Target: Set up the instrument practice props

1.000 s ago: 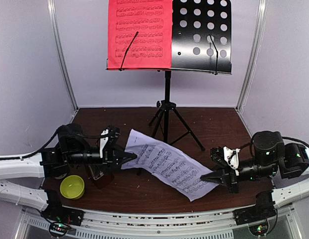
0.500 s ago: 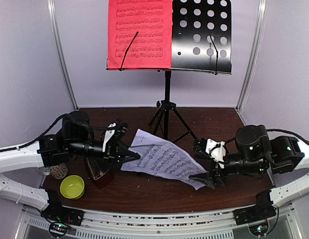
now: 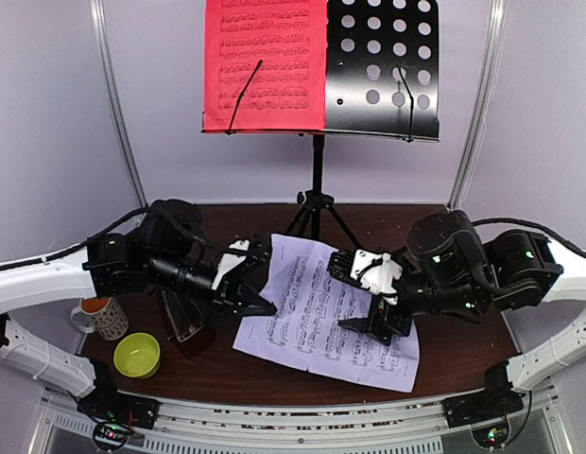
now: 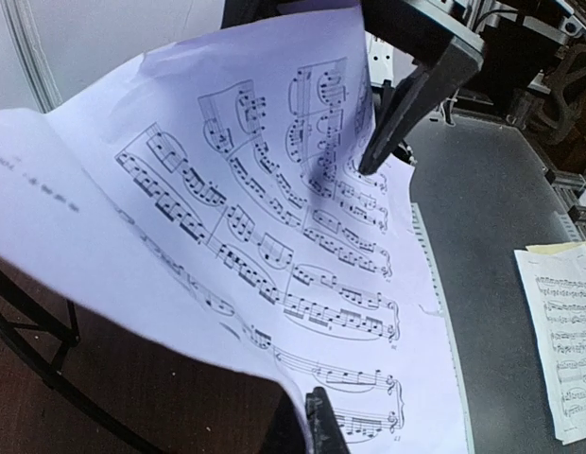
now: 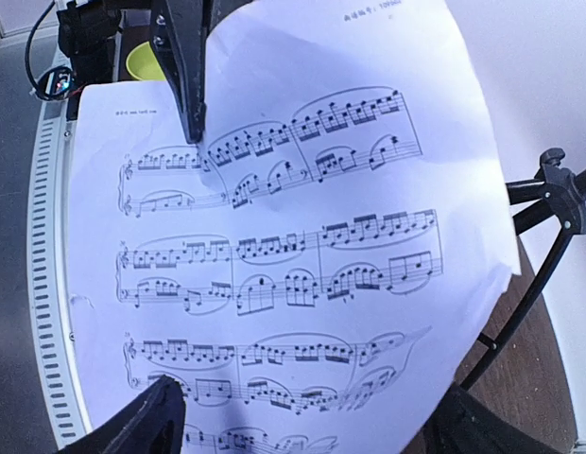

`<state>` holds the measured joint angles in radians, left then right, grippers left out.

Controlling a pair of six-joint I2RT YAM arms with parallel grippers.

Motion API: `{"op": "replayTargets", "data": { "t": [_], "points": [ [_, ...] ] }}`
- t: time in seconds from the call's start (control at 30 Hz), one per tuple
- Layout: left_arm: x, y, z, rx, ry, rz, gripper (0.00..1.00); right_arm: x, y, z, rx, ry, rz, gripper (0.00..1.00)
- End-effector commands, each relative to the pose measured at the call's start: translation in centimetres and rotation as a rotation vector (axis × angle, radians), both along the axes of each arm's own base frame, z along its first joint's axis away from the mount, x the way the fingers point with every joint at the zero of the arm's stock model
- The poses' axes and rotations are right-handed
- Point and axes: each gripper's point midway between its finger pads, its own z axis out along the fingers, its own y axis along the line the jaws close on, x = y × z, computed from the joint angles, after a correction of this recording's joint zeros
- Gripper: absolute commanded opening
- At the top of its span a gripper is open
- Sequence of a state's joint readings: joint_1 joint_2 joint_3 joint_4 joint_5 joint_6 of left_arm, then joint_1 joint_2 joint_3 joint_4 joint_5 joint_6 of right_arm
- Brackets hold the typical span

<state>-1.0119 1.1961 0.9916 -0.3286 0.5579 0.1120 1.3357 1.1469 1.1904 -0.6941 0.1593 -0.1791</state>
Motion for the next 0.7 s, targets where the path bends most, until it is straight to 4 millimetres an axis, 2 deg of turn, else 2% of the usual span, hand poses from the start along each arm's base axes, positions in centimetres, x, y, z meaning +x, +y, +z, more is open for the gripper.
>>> {"op": "replayTargets", "data": {
  "t": [0.0,0.13,0.3,0.67],
  "points": [
    [-0.5,0.8,1.3,-0.012,-0.049,-0.011,0.00,0.2,-2.0,-0.3,-0.021,-0.002,-0.052,0.88],
    [-0.6,1.3,1.2,0.007,-0.057,-0.010,0.00,0.2,-3.1,-0.6,0.000,0.000,-0.078,0.90],
    [-0.6,1.7,0.9,0.046,-0.070,-0.014,0.00,-0.3,-3.8,-0.8,0.002,0.038,-0.078,1.00],
    [-0.5,2.4,1.4,0.041,-0.095,0.005,0.00,-2.0,-5.3,-1.4,0.051,0.145,-0.066,1.00]
  ]
}}
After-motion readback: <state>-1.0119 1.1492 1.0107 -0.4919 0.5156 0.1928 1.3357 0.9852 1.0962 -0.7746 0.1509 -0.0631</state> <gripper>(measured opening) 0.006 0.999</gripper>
